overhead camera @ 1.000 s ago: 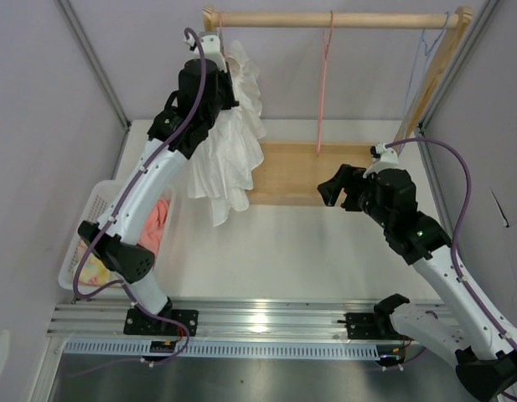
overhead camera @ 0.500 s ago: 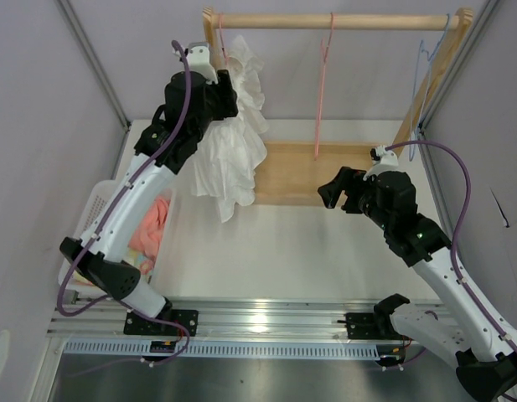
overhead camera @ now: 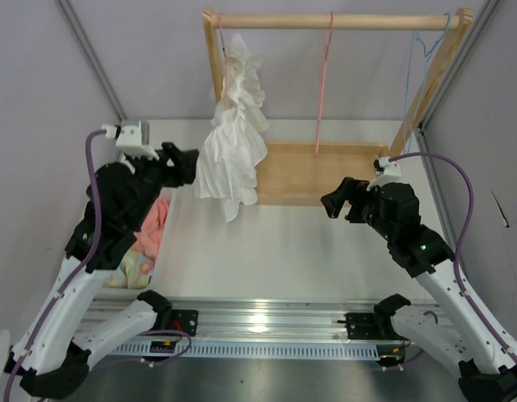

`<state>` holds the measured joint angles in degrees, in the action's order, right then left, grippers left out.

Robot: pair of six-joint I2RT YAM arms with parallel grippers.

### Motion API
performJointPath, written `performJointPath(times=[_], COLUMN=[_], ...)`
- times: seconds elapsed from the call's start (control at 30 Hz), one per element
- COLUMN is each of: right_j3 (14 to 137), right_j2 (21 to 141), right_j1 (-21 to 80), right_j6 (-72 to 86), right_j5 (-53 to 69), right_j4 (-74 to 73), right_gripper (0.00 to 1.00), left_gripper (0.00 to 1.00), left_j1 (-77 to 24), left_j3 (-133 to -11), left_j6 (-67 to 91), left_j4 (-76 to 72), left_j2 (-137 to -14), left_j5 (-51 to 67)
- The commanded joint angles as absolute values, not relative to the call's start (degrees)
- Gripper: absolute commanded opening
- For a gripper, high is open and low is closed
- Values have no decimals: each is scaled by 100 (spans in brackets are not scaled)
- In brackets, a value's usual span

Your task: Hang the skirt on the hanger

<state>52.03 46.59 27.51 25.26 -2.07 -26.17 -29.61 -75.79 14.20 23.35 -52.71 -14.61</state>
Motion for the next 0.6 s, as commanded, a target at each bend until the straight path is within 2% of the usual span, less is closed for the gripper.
performJointPath(times=[0.0,0.03,0.3,0.57], right_j3=[5107,5098,5001,4992], right_j2=[4368,4342,4061,4087], right_j1=[2716,2716,2716,2707], right_j6=[2504,2514,2593,2681], right_j5=[-237,-272,-439,-457], right_j4=[-2654,-2750,-2892,-2804], right_gripper=[95,95,99,99], left_gripper=[71,71,69,69], left_j1=[-2927,-2927,-2927,-2936], left_j3=[-6655,-6201,-4844,-4403], left_j6=[1889,2011,2425,2540], left_j4=[2618,2697,2971,2927], left_j2=[-4504,-4370,-3657,-3392], left_j5=[-1406,-1398,-932,-712])
